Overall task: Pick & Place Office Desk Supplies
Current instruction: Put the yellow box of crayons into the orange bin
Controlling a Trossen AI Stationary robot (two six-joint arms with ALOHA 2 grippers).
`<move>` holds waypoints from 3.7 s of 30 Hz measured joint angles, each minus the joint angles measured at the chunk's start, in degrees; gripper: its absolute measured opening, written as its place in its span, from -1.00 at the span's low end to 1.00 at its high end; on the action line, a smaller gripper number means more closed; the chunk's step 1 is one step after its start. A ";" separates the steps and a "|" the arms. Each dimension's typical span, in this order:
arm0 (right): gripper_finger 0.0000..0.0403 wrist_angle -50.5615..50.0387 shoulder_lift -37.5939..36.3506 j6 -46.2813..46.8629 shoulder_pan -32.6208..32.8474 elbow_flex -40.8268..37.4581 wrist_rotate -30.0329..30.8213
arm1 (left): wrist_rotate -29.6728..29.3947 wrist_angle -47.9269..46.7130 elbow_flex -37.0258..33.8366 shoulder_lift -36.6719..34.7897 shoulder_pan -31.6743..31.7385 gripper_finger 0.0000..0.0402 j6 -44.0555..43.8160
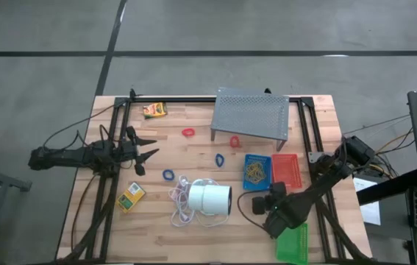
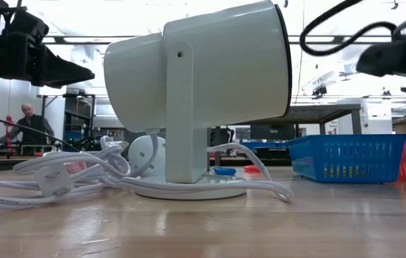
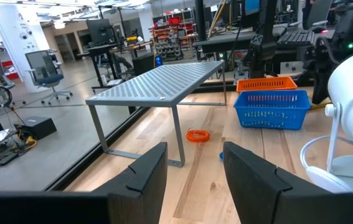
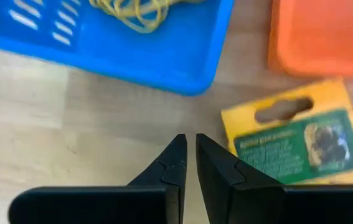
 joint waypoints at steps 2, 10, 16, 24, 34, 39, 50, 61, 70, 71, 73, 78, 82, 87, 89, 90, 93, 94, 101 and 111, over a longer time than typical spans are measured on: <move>-0.83 -0.55 0.98 -0.02 -0.24 0.95 -1.18 | 0.02 -0.01 0.00 0.00 0.00 -0.21 0.00; -0.83 -12.78 5.95 -1.50 -1.13 9.30 -4.43 | 0.00 -0.01 0.00 0.03 0.00 -0.21 0.00; -0.80 -16.34 11.23 -2.67 -1.60 13.28 -6.95 | 0.00 -0.01 0.00 0.03 0.00 -0.21 0.00; -0.47 -26.06 17.29 -7.90 -1.73 21.21 -4.32 | 0.00 0.00 0.01 0.03 -0.01 -0.21 0.00; -0.32 -26.45 20.81 -7.04 -1.75 21.74 -4.61 | 0.01 0.00 0.00 0.03 0.00 -0.21 0.00; -0.37 -26.71 21.02 -8.17 -1.97 21.21 -6.18 | 0.01 0.00 0.02 0.03 -0.01 -0.21 0.00; -0.39 -25.67 21.02 -10.09 -2.06 18.95 -6.47 | 0.02 -0.01 0.00 0.03 0.00 -0.21 0.00; -0.48 -23.62 20.91 -12.64 -2.63 17.47 -7.61 | 0.02 0.00 0.00 0.01 0.00 -0.21 0.00; -0.69 -23.17 20.91 -12.64 -2.63 17.44 -7.67 | 0.02 -0.01 0.01 0.01 0.00 -0.21 0.00; -0.72 -23.17 20.91 -12.67 -2.63 17.42 -7.72 | 0.00 0.01 0.01 0.01 0.00 -0.21 0.00; -0.77 -23.17 20.91 -12.67 -2.63 17.40 -7.84 | 0.02 0.01 0.02 0.01 0.00 -0.21 0.00; -0.89 -23.17 20.93 -12.69 -2.63 17.38 -7.99 | 0.02 -0.01 0.00 0.01 0.00 -0.21 0.00; -0.95 -23.05 20.93 -12.65 -2.63 17.38 -7.96 | 0.00 0.01 0.00 0.01 0.00 -0.21 0.00; -0.96 -23.01 20.94 -12.64 -2.63 17.51 -7.93 | 0.00 0.01 0.00 0.01 0.00 -0.21 0.00; -0.96 -22.92 21.02 -12.66 -2.63 18.10 -7.66 | 0.02 0.01 0.00 0.01 0.00 -0.21 0.00; -0.96 -22.66 21.02 -12.97 -2.63 18.57 -7.41 | 0.02 0.00 0.01 0.01 0.00 -0.21 0.00; -0.96 -22.00 21.02 -15.91 -2.59 20.24 -6.03 | 0.01 0.00 0.00 0.01 0.00 -0.21 0.00; -0.96 -21.88 21.02 -17.23 -2.58 20.81 -5.65 | 0.00 -0.01 0.00 0.01 0.00 -0.21 0.00; -0.96 -17.06 21.02 -29.15 -2.58 24.00 -4.15 | 0.02 -0.01 0.00 0.01 0.00 -0.21 0.00; -0.96 -10.13 19.00 -38.53 -2.58 25.55 -2.47 | 0.00 0.01 0.00 0.01 0.00 -0.21 0.00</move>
